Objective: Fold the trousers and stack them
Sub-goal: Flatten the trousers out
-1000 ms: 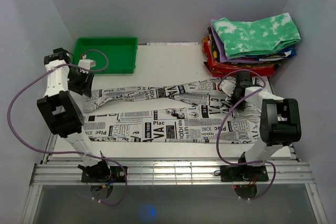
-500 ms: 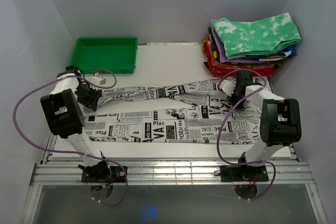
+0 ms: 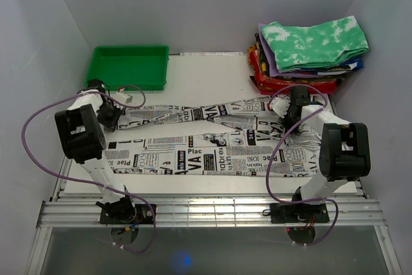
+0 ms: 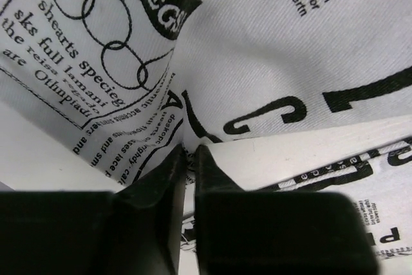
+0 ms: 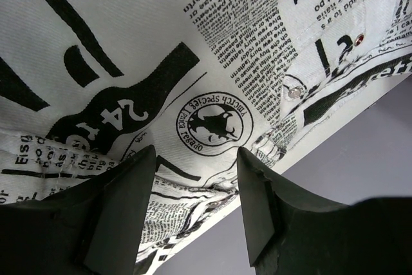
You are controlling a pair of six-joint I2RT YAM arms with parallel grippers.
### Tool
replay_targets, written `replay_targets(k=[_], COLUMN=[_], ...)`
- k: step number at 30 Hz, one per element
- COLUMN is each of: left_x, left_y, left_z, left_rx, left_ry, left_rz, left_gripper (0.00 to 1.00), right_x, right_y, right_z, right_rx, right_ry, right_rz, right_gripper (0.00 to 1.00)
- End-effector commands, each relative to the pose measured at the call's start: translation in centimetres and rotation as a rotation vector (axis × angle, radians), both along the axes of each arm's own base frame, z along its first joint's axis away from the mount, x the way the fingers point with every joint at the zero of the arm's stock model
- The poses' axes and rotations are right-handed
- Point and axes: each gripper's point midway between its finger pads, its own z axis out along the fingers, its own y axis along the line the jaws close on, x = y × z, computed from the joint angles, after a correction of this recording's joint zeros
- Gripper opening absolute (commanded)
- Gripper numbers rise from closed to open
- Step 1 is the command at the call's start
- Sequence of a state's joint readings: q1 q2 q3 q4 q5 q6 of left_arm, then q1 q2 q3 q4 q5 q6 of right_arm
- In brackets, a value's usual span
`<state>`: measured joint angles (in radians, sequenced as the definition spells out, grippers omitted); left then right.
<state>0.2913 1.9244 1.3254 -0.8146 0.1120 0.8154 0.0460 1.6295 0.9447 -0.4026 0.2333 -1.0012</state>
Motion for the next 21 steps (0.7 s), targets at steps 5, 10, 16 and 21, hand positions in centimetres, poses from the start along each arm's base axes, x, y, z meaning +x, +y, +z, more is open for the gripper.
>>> replay_targets(k=[5,10,16,21], left_x=[1.3,1.7,-5.0,-10.4], left_y=[-0.7,-0.7,-0.1,0.4], left_z=[4.0,11.9,15.0,14.7], left_rx=[-0.038,-0.046,0.055,0.134], left_ry=[-0.040,-0.062,0.048,0.106], left_rz=[-0.053,-0.061,-0.091,-0.160], left_gripper=[0.00,0.00,0.00,0.00], right_x=[-0.3,-0.3,-1.7,-2.5], right_y=[-0.2,-0.3,-1.4,-2.1], right_z=[0.9,1.4,0.4,0.5], right_rx=[0.008,-0.003,-0.053,-0.087], right_ry=[-0.022,-0.050,-0.037,-0.039], right_rz=[-0.021,-0.022,-0.040,-0.044], right_gripper=[0.57,0.51,0.47,0.47])
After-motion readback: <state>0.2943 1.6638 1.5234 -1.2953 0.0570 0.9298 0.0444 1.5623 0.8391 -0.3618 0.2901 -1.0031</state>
